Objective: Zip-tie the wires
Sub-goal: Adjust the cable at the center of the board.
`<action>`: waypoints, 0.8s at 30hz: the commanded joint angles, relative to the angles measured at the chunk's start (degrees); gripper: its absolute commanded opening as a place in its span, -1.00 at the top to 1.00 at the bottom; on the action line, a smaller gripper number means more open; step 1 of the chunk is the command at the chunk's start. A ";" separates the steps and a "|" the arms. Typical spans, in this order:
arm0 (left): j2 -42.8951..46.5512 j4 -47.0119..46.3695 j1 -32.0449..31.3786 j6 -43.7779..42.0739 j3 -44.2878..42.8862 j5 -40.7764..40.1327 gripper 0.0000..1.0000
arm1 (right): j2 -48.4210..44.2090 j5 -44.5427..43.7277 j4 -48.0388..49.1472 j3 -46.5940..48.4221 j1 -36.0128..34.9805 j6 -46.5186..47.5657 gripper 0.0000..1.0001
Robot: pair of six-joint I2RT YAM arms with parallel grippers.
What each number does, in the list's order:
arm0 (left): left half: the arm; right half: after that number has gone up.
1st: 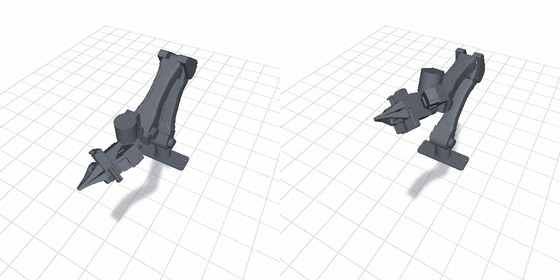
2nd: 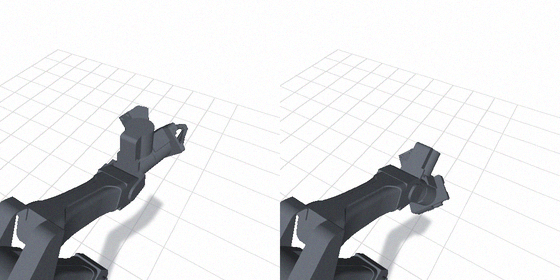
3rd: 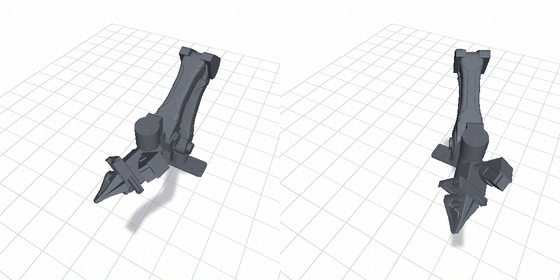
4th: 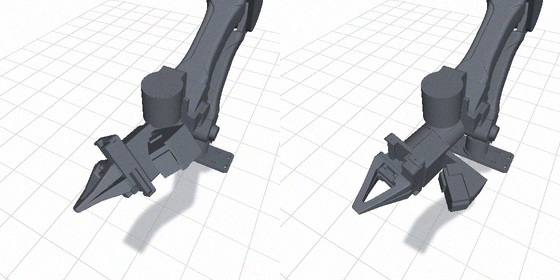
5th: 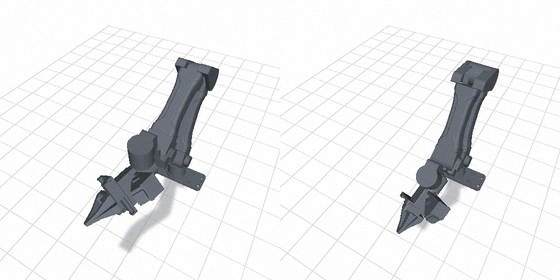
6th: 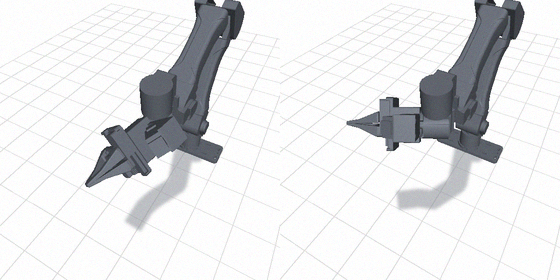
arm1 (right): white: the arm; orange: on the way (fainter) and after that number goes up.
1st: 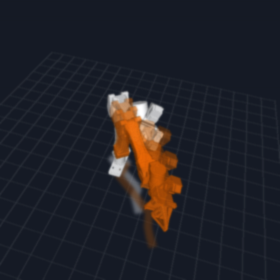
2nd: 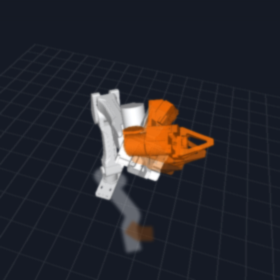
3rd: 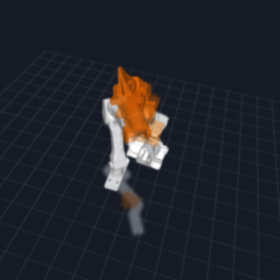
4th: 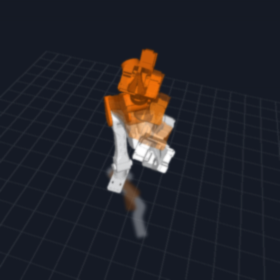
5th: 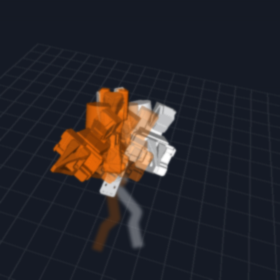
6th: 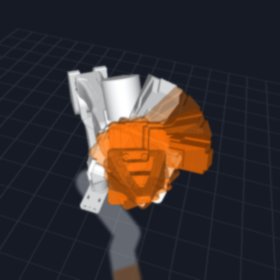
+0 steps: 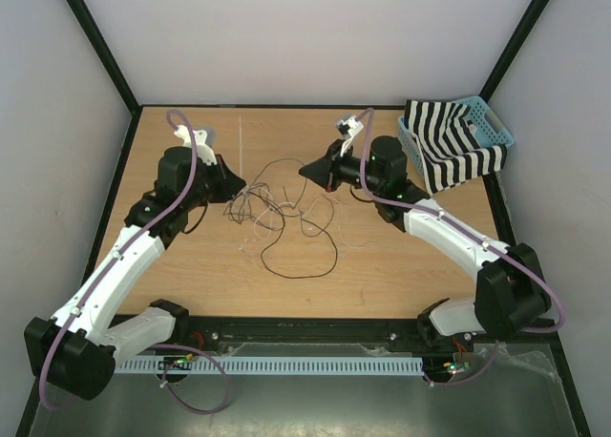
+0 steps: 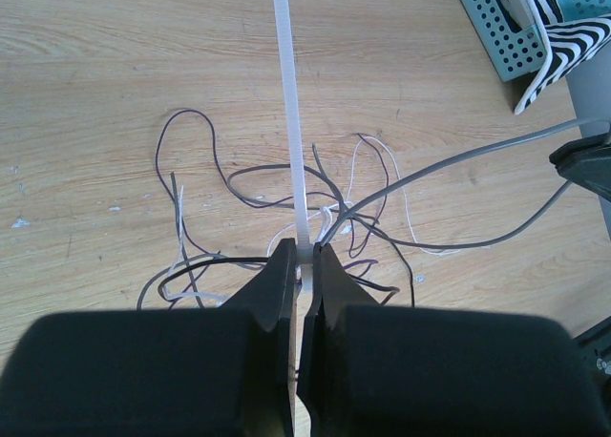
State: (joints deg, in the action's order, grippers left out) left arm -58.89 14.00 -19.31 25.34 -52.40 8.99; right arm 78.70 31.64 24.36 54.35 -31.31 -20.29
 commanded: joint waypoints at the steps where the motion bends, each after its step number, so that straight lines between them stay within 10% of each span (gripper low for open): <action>1: 1.50 -1.89 0.32 -0.03 0.43 -0.29 1.00 | -3.15 -1.48 2.45 -0.97 0.91 -1.28 1.00; 24: 1.94 -1.79 0.68 -0.34 0.55 -0.53 1.00 | -7.55 -7.20 2.44 -5.08 3.10 -2.91 1.00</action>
State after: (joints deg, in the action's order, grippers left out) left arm -58.26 14.00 -19.18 25.32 -52.25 8.97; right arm 73.32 26.55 24.77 50.13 -28.73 -22.17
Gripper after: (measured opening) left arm 0.031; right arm 0.040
